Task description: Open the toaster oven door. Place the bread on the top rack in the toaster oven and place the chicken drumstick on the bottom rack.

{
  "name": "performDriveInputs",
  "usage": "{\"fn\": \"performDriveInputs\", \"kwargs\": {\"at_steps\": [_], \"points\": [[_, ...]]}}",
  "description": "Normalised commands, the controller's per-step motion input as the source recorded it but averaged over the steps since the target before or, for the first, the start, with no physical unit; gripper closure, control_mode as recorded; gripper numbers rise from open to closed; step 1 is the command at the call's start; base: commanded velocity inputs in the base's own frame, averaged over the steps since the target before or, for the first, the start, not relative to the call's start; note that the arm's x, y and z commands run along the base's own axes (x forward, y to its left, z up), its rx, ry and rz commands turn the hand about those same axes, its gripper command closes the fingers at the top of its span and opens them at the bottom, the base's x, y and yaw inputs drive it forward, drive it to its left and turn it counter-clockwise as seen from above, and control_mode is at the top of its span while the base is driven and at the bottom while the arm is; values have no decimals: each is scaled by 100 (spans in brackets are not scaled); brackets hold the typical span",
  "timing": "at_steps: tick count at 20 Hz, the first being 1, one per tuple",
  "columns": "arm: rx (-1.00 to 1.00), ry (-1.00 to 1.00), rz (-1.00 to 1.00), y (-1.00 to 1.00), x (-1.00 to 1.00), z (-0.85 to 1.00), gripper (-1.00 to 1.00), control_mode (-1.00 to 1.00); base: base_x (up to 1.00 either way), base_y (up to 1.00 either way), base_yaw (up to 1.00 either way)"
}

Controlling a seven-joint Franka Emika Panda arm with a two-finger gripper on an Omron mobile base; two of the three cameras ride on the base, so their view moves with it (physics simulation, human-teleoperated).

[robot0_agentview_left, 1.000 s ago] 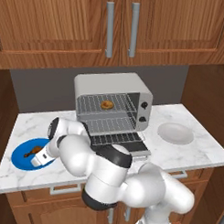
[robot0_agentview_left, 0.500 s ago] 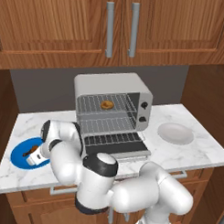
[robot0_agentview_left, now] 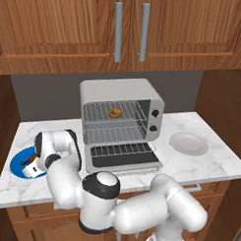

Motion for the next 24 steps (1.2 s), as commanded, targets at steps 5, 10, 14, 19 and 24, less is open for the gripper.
{"fn": "performDriveInputs", "kwargs": {"at_steps": [5,10,14,19,24], "points": [[-3,26,0,0,-3,76,100,-100,0,0,0],[-1,33,-3,0,-25,97,100,-100,0,0,0],[0,39,-5,-3,-55,99,100,-100,0,0,0],[0,38,-5,-3,-63,100,100,-100,0,0,0],[0,28,-1,0,-61,100,100,-100,0,0,0]]}}
